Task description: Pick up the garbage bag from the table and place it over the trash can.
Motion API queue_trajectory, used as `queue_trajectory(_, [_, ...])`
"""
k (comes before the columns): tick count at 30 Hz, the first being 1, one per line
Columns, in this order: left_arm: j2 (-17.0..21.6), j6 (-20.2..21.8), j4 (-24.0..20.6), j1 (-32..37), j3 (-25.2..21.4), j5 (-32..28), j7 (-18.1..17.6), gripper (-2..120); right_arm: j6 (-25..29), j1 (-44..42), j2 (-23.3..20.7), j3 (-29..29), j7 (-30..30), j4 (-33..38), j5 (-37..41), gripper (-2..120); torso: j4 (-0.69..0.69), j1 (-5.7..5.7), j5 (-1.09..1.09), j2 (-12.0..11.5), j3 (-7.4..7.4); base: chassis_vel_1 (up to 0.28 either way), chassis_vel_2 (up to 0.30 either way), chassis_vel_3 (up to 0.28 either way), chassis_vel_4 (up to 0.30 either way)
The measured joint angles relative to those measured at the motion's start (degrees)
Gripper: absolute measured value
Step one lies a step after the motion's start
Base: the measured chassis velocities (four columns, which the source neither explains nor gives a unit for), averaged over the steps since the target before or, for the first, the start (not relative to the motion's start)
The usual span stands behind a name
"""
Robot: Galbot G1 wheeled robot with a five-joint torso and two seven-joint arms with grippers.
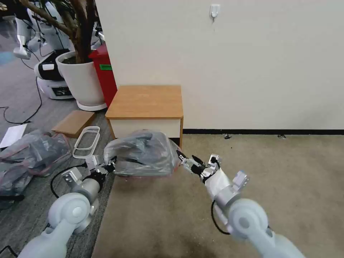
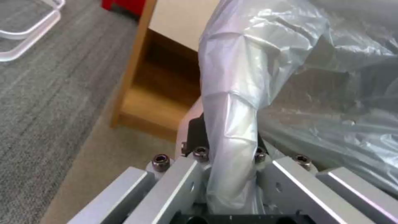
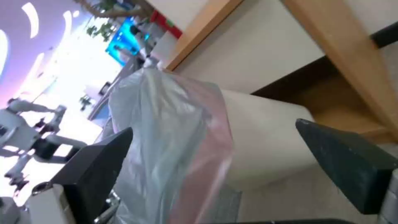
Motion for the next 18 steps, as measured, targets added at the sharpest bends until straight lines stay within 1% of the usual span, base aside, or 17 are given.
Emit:
queue_trajectory(1, [0.00, 0.00, 0.00, 0.00, 0.00, 0.00, 0.00, 2, 0.00, 0.00, 0.00, 0.00, 0.00, 0.00, 0.00, 100, 0.00, 0.00, 0.00, 0.00, 0.00, 0.000, 0.000, 0.000, 0.000])
queue_trajectory(3, [0.84, -0.44, 0.02, 0.38, -0.21, -0.01, 1.55, 2, -0.67, 1.34, -1.58, -0.18, -3.29, -2.15, 0.99, 100, -0.01, 0.00, 0.00, 0.00, 0.00, 0.000, 0.000, 0.000, 0.000])
queue_trajectory(7, [1.39, -0.88, -0.03, 0.76, -0.26, 0.08, 2.69, 2, -1.20, 2.85, -2.89, -0.67, -5.61, -3.96, 1.73, 100, 0.00, 0.00, 0.00, 0.00, 0.00, 0.000, 0.000, 0.000, 0.000])
queue_trajectory(8, [1.63, -1.16, -0.20, 1.01, -0.38, 0.40, 3.03, 2, -1.80, 3.65, -3.55, -0.79, -8.08, -5.03, 2.24, 99, 0.00, 0.00, 0.00, 0.00, 0.00, 0.000, 0.000, 0.000, 0.000])
queue_trajectory(9, [1.63, -1.16, -0.20, 1.01, -0.38, 0.40, 3.03, 2, -1.80, 3.65, -3.55, -0.79, -8.08, -5.03, 2.24, 99, 0.00, 0.00, 0.00, 0.00, 0.00, 0.000, 0.000, 0.000, 0.000])
queue_trajectory(12, [1.74, -1.78, -0.58, 1.58, -0.71, 0.70, 3.07, 2, -2.90, 4.50, -4.02, -1.16, -12.19, -6.30, 2.38, 98, -0.01, 0.00, 0.00, 0.00, 0.00, 0.000, 0.000, 0.000, 0.000])
queue_trajectory(18, [1.75, -2.06, -1.55, 2.30, -1.12, 0.75, 3.08, 2, -3.84, 6.21, -3.78, -2.86, -15.51, -7.79, 2.45, 92, 0.00, 0.00, 0.00, 0.00, 0.00, 0.000, 0.000, 0.000, 0.000])
